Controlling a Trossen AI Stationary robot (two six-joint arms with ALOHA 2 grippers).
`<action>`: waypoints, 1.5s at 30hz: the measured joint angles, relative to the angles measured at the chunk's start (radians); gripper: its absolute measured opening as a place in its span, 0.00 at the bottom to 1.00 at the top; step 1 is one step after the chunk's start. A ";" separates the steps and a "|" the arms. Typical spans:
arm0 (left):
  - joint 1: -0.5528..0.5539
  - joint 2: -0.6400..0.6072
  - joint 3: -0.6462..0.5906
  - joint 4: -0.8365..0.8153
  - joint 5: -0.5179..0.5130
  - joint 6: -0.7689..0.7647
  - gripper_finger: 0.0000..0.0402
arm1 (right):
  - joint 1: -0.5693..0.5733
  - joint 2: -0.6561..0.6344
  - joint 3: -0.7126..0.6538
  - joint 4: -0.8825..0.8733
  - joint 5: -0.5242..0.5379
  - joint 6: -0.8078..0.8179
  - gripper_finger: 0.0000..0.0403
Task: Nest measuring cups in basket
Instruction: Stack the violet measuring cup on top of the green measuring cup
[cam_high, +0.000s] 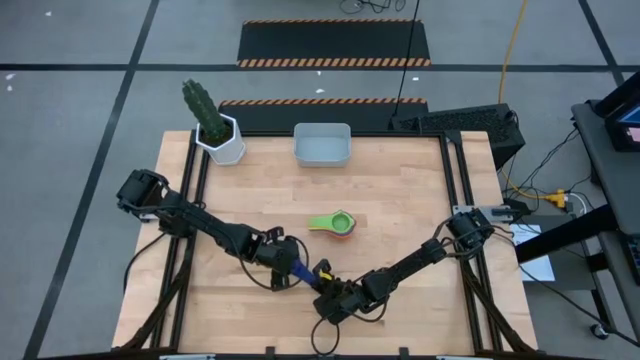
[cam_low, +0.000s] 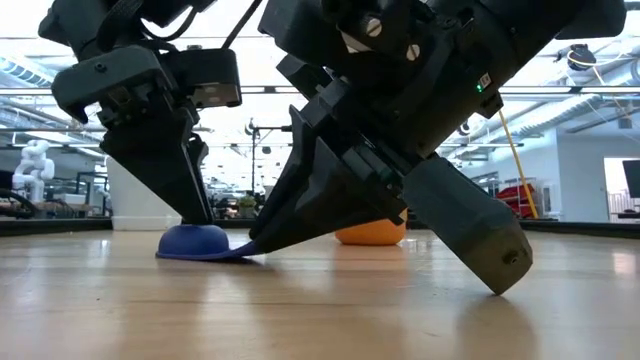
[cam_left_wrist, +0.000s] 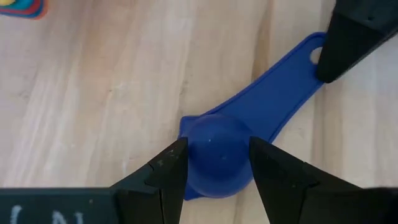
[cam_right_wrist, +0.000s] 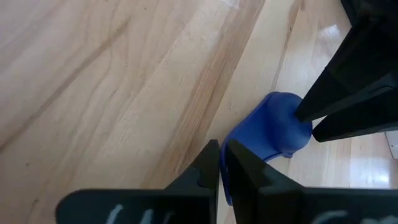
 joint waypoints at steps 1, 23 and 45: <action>0.000 -0.004 0.002 0.000 0.011 0.001 0.43 | 0.000 0.000 0.000 0.000 -0.001 -0.001 0.01; -0.195 -0.318 0.028 0.058 -0.356 0.096 0.43 | 0.039 -0.180 -0.002 -0.155 0.052 0.058 0.00; -0.240 -0.326 0.028 0.484 -0.528 0.392 0.43 | 0.227 -0.457 -0.002 -0.260 0.653 0.158 0.00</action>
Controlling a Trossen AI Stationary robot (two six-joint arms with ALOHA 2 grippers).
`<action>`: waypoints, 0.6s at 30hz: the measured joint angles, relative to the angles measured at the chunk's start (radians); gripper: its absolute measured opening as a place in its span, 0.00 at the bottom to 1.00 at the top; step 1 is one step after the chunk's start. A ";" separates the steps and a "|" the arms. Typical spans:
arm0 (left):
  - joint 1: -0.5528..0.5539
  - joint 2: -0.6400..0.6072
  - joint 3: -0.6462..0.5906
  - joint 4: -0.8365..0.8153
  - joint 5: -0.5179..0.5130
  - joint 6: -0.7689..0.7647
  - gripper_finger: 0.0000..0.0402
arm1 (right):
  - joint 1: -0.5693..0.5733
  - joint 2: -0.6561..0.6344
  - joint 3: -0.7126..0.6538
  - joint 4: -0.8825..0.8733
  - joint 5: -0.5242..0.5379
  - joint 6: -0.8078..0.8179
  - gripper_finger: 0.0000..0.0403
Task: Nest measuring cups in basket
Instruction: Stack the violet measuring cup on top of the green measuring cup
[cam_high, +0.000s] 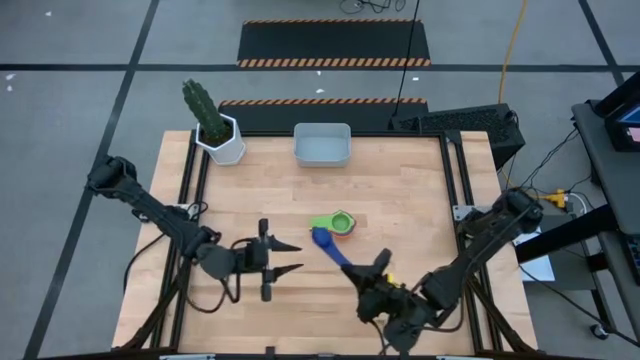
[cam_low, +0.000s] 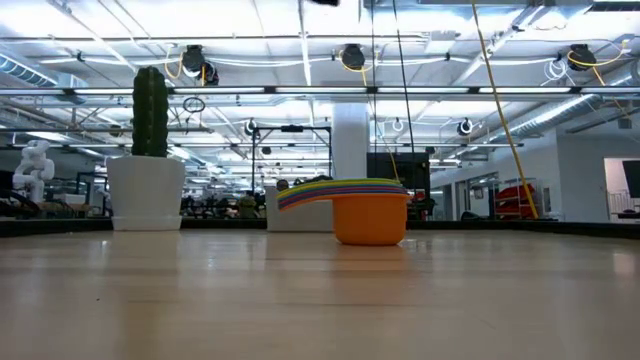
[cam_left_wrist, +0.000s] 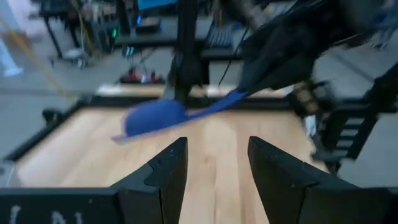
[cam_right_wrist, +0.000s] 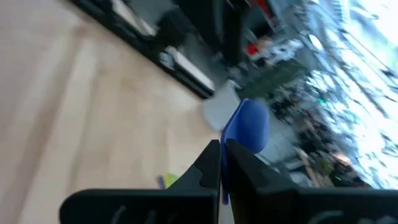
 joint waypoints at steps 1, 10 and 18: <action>-0.008 0.000 0.000 0.034 -0.001 0.026 0.43 | 0.009 -0.007 0.000 -0.024 0.038 0.018 0.00; -0.027 0.021 0.000 0.182 -0.001 0.022 0.43 | 0.108 -0.023 0.000 -0.044 0.362 -0.066 0.00; 0.015 0.150 -0.001 0.501 0.000 -0.059 0.43 | 0.139 -0.023 0.000 -0.027 0.385 -0.170 0.00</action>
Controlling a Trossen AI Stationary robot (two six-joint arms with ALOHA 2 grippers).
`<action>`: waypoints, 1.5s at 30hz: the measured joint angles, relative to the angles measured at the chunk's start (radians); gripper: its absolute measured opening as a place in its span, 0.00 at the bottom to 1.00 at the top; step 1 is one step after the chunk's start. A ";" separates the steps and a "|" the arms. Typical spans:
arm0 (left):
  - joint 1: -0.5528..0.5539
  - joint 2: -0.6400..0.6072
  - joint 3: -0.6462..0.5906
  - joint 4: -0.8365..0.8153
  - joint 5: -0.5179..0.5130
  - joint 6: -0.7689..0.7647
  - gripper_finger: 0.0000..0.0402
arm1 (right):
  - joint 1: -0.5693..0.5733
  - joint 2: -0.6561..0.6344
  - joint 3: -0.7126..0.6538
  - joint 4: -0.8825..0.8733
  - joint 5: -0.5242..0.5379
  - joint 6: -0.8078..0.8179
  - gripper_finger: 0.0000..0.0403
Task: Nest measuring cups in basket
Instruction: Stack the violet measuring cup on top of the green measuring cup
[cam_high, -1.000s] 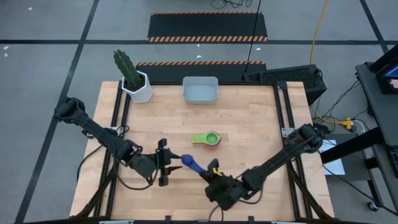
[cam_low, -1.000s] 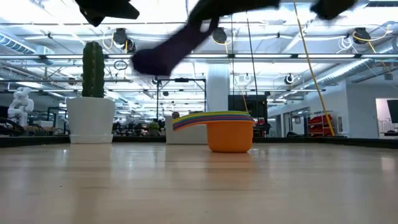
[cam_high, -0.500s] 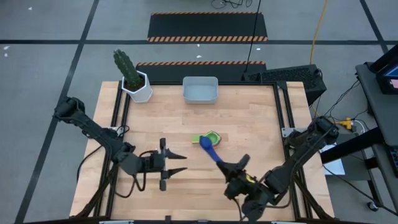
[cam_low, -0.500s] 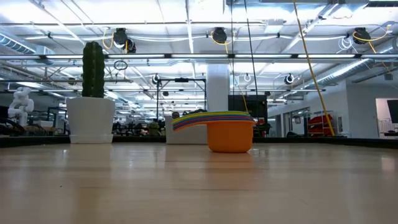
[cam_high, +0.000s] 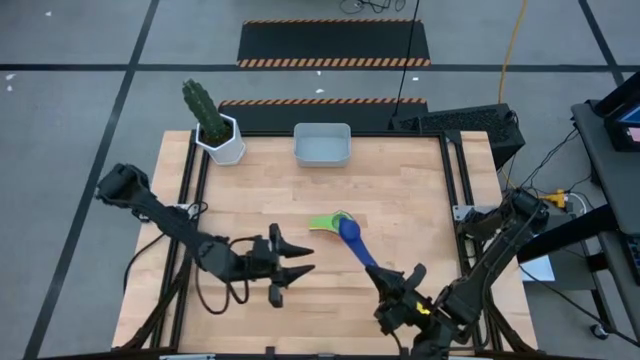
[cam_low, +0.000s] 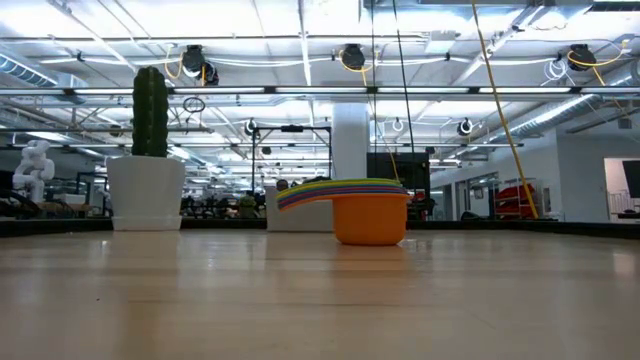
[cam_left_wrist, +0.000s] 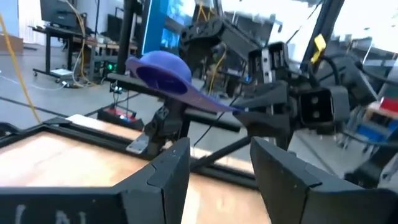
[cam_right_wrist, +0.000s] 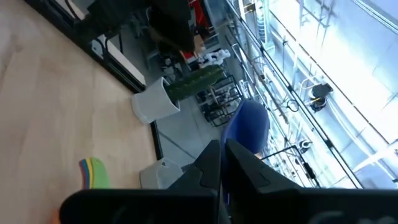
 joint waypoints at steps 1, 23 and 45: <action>0.005 0.019 0.000 0.039 0.000 -0.004 0.43 | 0.000 0.000 0.000 0.011 0.000 -0.006 0.00; 0.119 0.302 0.138 0.241 0.369 0.083 0.43 | 0.017 -0.006 0.000 0.572 -0.161 -0.181 0.00; 0.058 0.391 0.276 0.360 0.429 0.320 0.43 | 0.059 -0.006 -0.388 1.822 -0.921 -0.550 0.00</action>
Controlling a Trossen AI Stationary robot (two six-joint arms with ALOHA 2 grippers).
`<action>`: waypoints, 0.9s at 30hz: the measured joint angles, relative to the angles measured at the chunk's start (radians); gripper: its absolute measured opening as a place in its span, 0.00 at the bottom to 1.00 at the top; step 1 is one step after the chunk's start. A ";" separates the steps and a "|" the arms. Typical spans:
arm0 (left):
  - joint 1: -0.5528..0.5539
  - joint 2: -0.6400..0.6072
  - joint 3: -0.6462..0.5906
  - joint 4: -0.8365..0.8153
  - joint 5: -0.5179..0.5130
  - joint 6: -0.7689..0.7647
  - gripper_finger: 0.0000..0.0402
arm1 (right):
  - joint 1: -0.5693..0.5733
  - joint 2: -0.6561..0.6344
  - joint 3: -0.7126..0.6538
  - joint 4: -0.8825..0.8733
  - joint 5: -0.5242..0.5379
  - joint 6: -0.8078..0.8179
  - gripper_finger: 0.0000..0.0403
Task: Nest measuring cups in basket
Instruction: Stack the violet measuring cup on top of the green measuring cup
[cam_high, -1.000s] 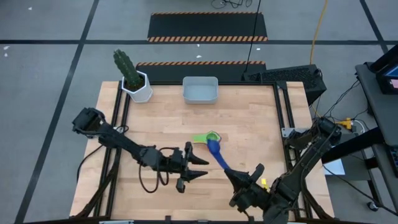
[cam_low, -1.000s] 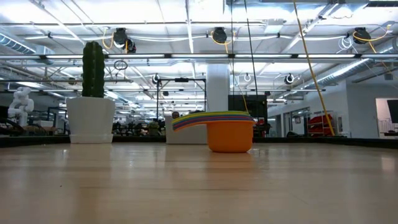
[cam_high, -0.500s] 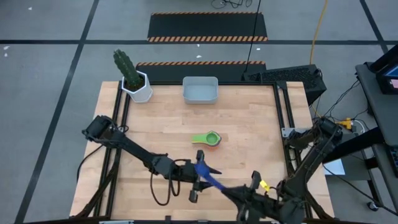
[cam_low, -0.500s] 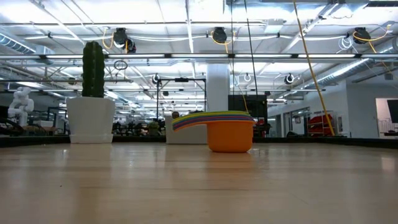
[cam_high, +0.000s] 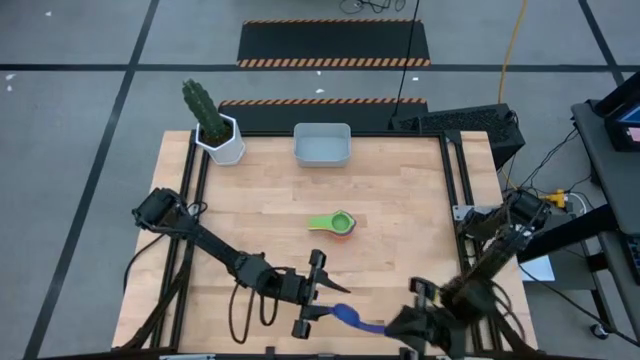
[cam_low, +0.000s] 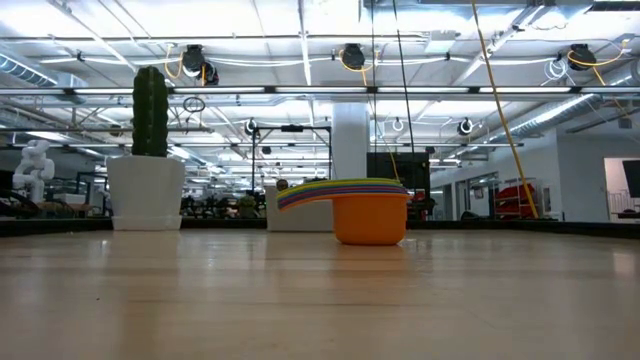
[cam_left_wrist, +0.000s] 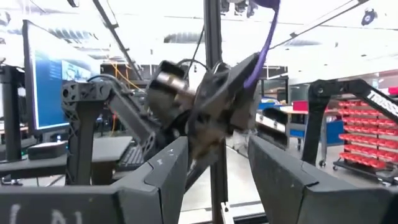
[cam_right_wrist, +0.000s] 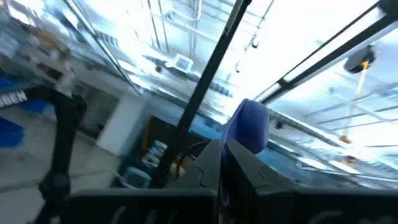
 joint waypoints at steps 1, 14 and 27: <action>0.000 0.000 0.000 0.003 0.001 0.001 0.43 | -0.023 0.000 -0.016 0.006 -0.036 0.044 0.00; -0.031 0.000 0.000 0.059 0.019 0.081 0.43 | -0.183 0.000 -0.058 -0.128 -0.236 0.291 0.00; -0.044 0.000 0.000 0.121 0.029 0.105 0.22 | -0.196 0.001 -0.058 -0.142 -0.236 0.317 0.00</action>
